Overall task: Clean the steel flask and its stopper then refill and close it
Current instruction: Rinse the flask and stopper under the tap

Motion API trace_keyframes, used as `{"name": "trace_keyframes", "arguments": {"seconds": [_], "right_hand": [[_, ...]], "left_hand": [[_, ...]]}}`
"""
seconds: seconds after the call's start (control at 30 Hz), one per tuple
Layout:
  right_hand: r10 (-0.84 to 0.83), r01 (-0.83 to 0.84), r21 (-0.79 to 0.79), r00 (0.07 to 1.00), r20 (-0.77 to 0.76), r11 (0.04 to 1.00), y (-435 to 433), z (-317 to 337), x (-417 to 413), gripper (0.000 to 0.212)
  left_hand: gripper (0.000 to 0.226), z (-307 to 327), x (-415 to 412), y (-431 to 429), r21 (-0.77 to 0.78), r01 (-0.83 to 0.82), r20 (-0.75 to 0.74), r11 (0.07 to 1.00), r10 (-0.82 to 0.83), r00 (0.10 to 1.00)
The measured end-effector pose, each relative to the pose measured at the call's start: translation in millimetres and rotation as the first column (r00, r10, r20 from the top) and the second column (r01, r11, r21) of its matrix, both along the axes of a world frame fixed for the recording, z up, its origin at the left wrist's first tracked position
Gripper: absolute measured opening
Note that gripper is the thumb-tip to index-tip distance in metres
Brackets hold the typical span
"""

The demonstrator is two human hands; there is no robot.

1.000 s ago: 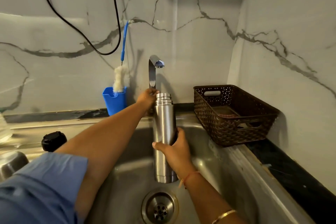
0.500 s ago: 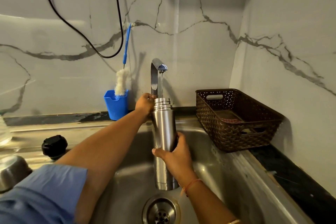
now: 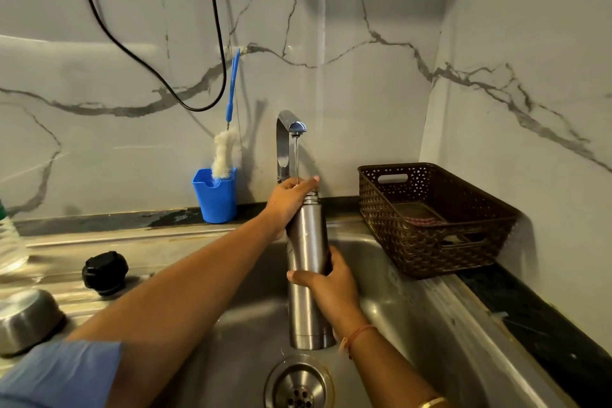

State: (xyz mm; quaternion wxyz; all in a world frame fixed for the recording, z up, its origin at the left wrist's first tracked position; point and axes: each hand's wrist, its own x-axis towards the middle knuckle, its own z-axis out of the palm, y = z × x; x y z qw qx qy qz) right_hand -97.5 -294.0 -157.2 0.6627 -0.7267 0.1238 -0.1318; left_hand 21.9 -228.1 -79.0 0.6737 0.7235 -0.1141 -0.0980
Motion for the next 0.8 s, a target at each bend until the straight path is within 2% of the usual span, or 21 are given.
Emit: {"name": "trace_keyframes", "arguments": {"seconds": [0.07,0.1,0.17,0.27,0.37,0.43,0.47,0.53,0.6,0.7,0.77,0.8], "right_hand": [[0.085,-0.085,0.125,0.996,0.005,0.988,-1.4,3.2,-1.8,0.056],[0.123,-0.122,0.171,0.992,0.005,0.978,-0.6,4.7,-2.6,0.06],[0.165,-0.164,0.191,0.986,0.014,0.968,3.6,4.3,-2.9,0.064],[0.105,-0.107,0.036,0.994,0.038,0.994,10.7,2.0,-3.9,0.06],[-0.023,0.035,-0.119,0.994,0.103,0.992,10.3,-1.2,-2.5,0.073],[-0.066,0.089,-0.174,0.989,0.131,0.981,8.6,-1.3,-0.9,0.078],[-0.079,0.103,-0.179,0.987,0.138,0.978,8.1,-0.9,0.1,0.077],[-0.087,0.109,-0.17,0.988,0.129,0.979,8.1,-1.4,1.4,0.073],[-0.044,0.06,-0.197,0.995,0.084,0.979,9.9,-3.1,1.6,0.072],[-0.018,0.014,-0.268,1.0,-0.012,0.963,10.1,-4.5,2.3,0.088],[-0.086,0.085,-0.277,0.996,0.011,0.957,6.7,-1.9,2.2,0.091],[-0.132,0.141,-0.275,0.99,0.05,0.951,4.3,0.0,2.1,0.087]], "left_hand": [[0.021,5.1,1.3,5.7,0.002,0.079,0.018,0.997,-0.079,0.997],[0.024,7.7,2.0,10.3,-0.015,0.13,-0.008,0.991,-0.13,0.991],[0.046,10.0,2.8,20.9,-0.053,0.22,-0.081,0.974,-0.224,0.971],[0.074,10.8,-5.0,32.2,-0.003,0.348,-0.182,0.937,-0.343,0.922],[0.109,4.3,-15.4,39.0,-0.028,0.387,-0.22,0.922,-0.383,0.897],[0.11,-5.2,-23.6,39.5,-0.042,0.387,-0.133,0.921,-0.389,0.912],[0.106,-11.5,-28.6,38.6,-0.002,0.387,-0.08,0.922,-0.386,0.919],[0.097,-26.6,-40.3,35.1,0.082,0.334,0.002,0.939,-0.335,0.942],[0.091,-39.4,-42.5,32.0,0.094,0.226,0.052,0.97,-0.231,0.971],[0.076,-35.0,-39.9,31.3,0.026,0.008,0.21,1.0,-0.013,0.978],[0.076,-30.0,-37.6,31.0,-0.063,-0.156,0.299,0.986,0.168,0.939],[0.077,-31.6,-38.3,30.8,-0.073,-0.195,0.305,0.978,0.208,0.929]]}}
